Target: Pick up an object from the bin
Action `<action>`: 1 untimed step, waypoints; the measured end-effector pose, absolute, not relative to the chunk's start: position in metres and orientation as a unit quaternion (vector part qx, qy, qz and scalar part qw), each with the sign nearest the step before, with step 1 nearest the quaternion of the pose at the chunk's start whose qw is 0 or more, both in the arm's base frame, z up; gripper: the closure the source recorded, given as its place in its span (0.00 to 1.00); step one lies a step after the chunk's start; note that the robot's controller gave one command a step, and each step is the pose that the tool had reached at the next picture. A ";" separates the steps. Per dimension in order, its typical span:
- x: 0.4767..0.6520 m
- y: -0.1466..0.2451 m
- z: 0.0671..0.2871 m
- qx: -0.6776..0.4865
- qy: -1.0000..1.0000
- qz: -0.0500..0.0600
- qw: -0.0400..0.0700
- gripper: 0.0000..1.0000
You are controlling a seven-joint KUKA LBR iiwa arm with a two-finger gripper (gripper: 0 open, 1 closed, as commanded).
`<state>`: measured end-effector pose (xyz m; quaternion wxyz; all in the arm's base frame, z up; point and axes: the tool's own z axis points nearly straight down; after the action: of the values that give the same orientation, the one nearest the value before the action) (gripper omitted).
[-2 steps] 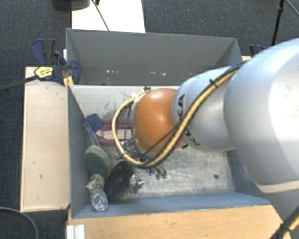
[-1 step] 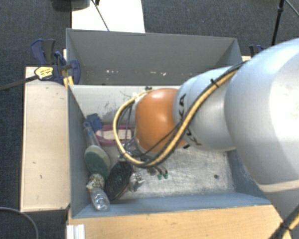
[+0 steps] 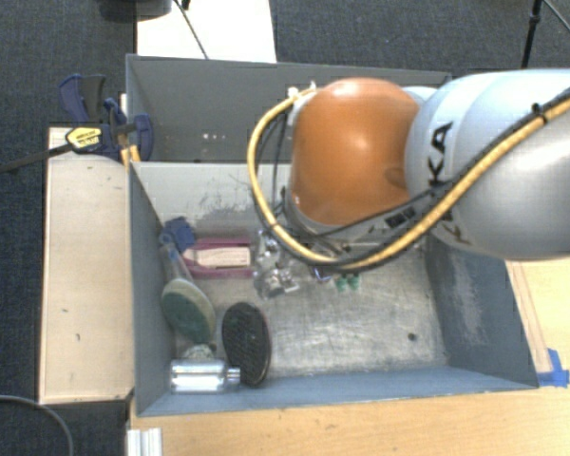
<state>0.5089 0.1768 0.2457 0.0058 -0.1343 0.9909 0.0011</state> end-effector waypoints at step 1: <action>0.507 0.176 0.241 -0.136 0.991 0.000 0.001 0.00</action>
Offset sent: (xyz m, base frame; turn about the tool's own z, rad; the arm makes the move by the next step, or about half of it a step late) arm 0.0000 0.0000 0.0000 0.0000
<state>0.5074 0.1764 0.2409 0.0013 -0.1356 0.9908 0.0002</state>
